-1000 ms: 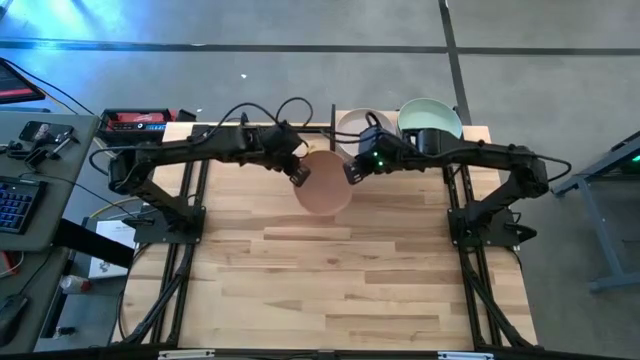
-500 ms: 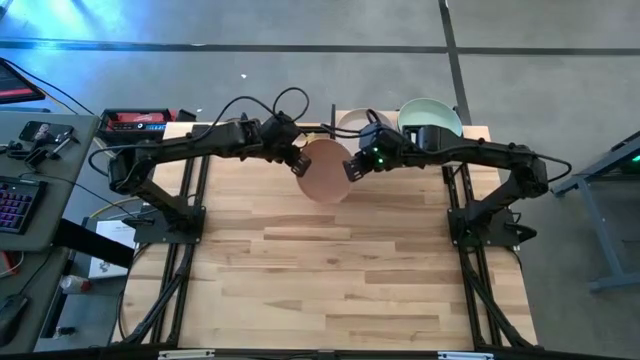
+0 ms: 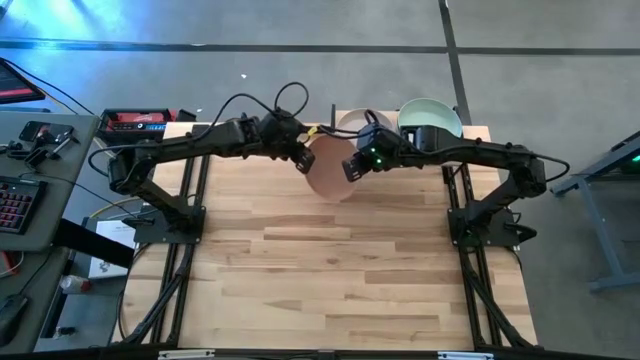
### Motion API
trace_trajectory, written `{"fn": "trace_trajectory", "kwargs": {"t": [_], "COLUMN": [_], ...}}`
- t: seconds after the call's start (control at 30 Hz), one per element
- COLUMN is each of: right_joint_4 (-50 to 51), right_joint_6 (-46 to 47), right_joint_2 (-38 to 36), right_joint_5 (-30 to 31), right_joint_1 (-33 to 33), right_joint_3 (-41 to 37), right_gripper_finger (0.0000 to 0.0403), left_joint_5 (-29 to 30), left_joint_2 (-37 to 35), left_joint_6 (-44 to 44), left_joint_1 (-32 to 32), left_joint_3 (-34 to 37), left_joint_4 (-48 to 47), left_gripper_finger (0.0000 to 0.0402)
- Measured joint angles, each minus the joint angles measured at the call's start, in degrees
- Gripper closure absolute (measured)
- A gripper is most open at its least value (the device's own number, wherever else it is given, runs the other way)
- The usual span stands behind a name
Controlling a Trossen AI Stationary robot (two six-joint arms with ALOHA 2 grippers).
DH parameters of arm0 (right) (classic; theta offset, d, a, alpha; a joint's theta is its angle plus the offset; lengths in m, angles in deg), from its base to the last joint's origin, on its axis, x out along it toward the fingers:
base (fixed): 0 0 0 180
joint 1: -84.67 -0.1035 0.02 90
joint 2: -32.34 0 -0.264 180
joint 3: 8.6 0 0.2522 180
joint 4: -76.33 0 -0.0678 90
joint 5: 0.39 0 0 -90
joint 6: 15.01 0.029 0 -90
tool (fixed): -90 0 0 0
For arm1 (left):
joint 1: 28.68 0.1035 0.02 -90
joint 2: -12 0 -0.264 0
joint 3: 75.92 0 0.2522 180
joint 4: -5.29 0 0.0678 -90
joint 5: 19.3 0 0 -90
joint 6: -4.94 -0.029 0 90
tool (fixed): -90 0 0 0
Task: Place and stack plates onto a shelf
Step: Stack the brown plate on top of the light brown plate on the shelf
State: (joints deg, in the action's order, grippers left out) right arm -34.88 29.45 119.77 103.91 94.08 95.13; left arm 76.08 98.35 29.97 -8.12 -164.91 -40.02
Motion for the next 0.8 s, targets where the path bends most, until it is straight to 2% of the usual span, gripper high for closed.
{"fn": "trace_trajectory", "kwargs": {"t": [0.1,0.27,0.63,0.8], "right_joint_4": [0.37,0.96,0.65,0.9], "right_joint_6": [-0.79,-1.26,-0.87,-1.01], "right_joint_2": [0.02,0.01,0.01,0.01], "right_joint_5": [-0.99,-0.12,-0.96,-1.1], "right_joint_1": [0.0,0.16,0.02,0.01], "right_joint_3": [-0.02,-0.02,-0.04,-0.04], "right_gripper_finger": [0.0328,0.039,0.0395,0.0398], "left_joint_5": [0.13,0.14,-0.94,-3.38], "left_joint_2": [0.0,0.0,0.0,0.0], "left_joint_6": [-1.15,-1.18,-3.94,-4.8], "left_joint_1": [0.0,-0.02,0.0,0.09], "left_joint_3": [0.07,0.07,0.07,0.11], "left_joint_4": [-0.48,-0.66,0.24,1.97], "left_gripper_finger": [0.0401,0.0392,0.0368,0.0341]}}
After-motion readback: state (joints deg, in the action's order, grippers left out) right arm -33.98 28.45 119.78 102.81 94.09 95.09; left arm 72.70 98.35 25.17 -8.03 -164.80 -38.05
